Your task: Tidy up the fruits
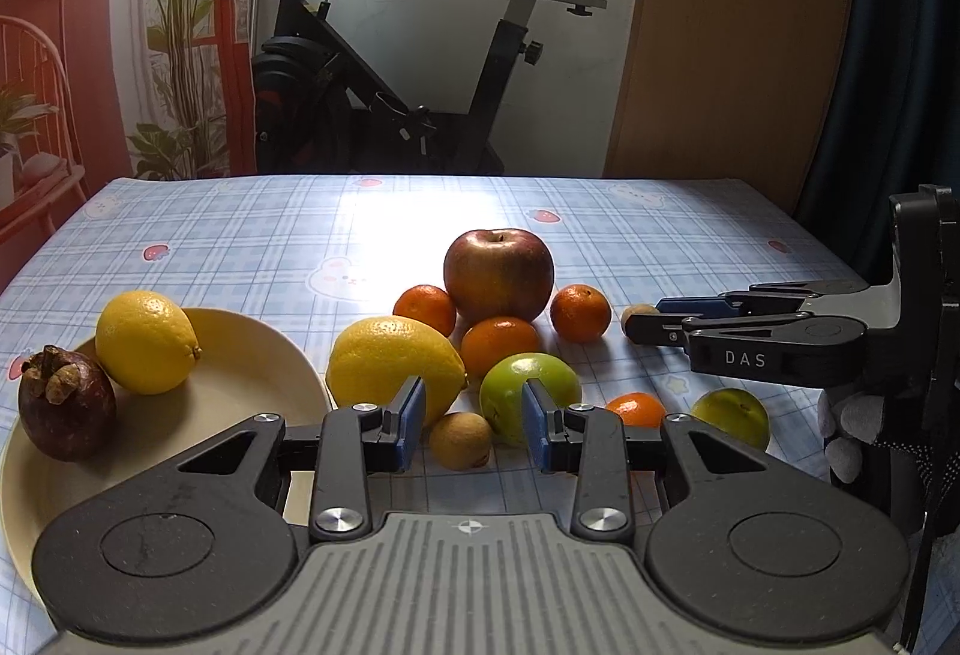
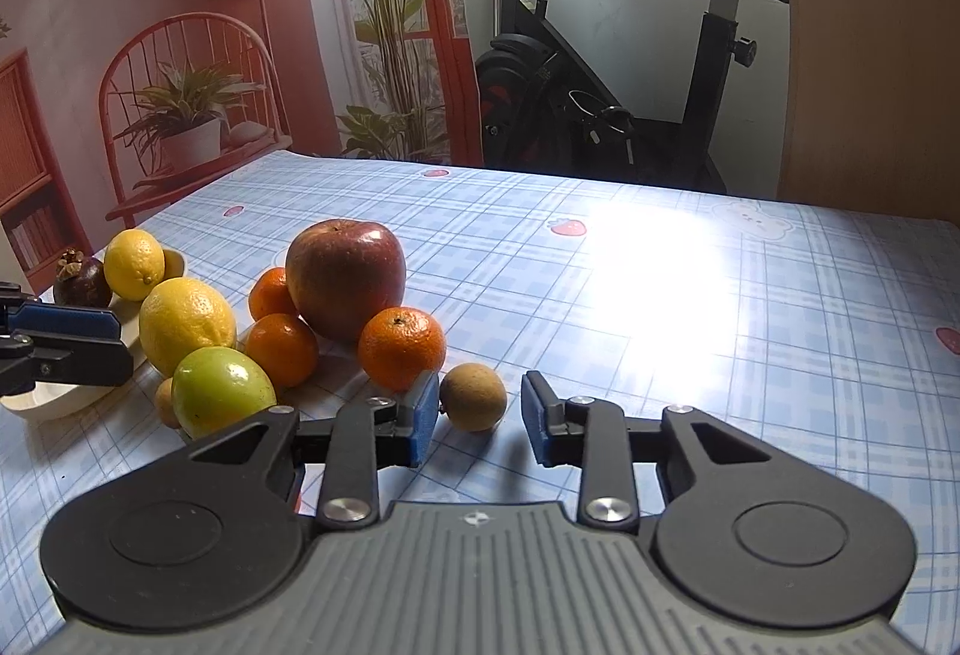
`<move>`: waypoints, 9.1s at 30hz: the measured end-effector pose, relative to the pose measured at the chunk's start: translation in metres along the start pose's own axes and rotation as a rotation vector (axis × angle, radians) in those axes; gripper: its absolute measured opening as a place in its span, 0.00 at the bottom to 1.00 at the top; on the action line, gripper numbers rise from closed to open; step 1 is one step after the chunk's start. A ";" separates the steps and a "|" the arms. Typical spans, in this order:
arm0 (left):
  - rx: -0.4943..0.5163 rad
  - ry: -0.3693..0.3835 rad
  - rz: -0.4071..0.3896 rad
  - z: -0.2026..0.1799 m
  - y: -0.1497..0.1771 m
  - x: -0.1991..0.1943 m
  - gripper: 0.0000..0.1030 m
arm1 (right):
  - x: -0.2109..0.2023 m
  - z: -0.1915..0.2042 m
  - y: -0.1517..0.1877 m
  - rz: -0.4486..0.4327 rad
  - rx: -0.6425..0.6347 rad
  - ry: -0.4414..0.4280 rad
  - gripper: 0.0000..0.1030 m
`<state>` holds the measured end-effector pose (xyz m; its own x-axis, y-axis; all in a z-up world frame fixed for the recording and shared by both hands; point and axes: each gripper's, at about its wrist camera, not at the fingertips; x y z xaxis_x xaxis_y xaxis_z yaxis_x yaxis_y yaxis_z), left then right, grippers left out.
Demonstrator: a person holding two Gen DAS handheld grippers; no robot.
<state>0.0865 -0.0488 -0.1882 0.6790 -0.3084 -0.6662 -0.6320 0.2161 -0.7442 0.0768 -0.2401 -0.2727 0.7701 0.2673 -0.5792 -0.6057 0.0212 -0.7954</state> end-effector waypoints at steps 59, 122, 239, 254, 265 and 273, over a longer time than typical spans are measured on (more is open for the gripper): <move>-0.039 0.020 0.085 0.009 0.012 0.023 0.27 | 0.001 -0.001 0.002 0.005 0.017 -0.027 0.27; -0.401 -0.175 0.036 0.162 0.039 -0.066 0.27 | 0.054 0.173 -0.079 0.050 -0.290 -0.222 0.26; -0.091 0.101 0.081 0.028 -0.030 0.011 0.40 | -0.042 0.046 0.006 -0.062 -0.015 0.034 0.44; -0.150 0.175 0.286 0.010 -0.071 0.080 0.40 | -0.047 0.002 0.024 -0.151 0.172 0.126 0.44; -0.072 0.118 0.353 0.001 -0.073 0.102 0.40 | -0.051 -0.005 0.024 -0.158 0.195 0.095 0.44; -0.007 0.107 0.362 -0.012 -0.069 0.111 0.46 | -0.050 -0.007 0.023 -0.153 0.196 0.087 0.44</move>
<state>0.2005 -0.1091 -0.2102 0.3687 -0.3087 -0.8768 -0.8265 0.3228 -0.4612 0.0259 -0.2597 -0.2632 0.8648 0.1628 -0.4750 -0.5017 0.2435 -0.8300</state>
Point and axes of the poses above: each gripper's, at about its wrist camera, not at the fingertips, and x roughly the way its jaws point, z to its left, y to its underside, and after that the axes turned 4 degrees about z, right-handed
